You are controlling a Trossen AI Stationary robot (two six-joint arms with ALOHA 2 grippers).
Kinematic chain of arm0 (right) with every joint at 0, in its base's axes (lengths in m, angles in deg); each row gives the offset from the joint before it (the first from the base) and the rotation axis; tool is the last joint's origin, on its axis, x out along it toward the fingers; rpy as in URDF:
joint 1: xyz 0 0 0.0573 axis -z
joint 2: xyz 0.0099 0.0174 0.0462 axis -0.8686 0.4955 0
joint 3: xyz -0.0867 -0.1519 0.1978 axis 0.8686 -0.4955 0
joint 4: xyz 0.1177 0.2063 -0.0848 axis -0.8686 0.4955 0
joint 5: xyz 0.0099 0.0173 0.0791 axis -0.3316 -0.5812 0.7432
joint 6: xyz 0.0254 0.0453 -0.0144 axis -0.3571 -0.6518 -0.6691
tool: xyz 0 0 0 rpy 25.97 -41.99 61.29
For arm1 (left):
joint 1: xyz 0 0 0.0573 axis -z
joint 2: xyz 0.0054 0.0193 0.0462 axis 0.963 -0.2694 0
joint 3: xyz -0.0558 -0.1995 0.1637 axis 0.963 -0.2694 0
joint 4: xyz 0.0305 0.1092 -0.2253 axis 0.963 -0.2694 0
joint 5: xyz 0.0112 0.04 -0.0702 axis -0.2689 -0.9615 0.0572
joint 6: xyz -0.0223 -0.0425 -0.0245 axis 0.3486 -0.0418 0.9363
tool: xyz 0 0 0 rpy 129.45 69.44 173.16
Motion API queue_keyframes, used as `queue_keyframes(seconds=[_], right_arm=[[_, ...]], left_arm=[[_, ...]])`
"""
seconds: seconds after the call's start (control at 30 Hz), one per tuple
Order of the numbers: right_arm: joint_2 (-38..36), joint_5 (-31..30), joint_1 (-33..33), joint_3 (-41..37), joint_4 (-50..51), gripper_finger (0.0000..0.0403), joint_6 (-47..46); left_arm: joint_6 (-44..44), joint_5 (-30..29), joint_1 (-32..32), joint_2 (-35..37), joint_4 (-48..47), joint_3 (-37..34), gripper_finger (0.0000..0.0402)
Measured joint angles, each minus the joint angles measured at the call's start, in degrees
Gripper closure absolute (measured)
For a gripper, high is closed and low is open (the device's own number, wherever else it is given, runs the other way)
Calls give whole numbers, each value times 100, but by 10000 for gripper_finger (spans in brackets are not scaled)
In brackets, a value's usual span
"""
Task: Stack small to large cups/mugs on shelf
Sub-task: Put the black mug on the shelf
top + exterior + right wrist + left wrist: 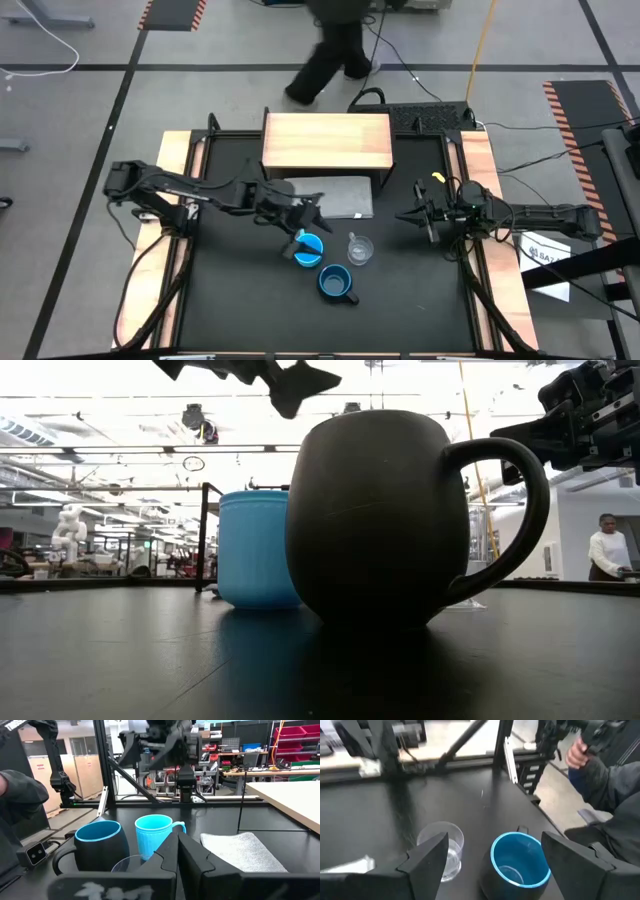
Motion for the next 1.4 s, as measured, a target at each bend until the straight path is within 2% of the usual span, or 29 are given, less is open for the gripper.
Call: queue_keyframes(seconds=[0.17,0.33,0.53,1.4], right_arm=[[2,-2,-1,0,14,403,-154],[1,-2,-1,-1,38,403,-269],[0,-2,-1,1,58,403,-280],[20,-3,0,-1,217,403,-236]], left_arm=[[73,246,160,-668,-715,687,89],[-169,279,332,-1282,-1979,1553,109],[-348,218,393,-1575,-2952,2170,110],[-45,146,395,-2130,-2781,2188,122]])
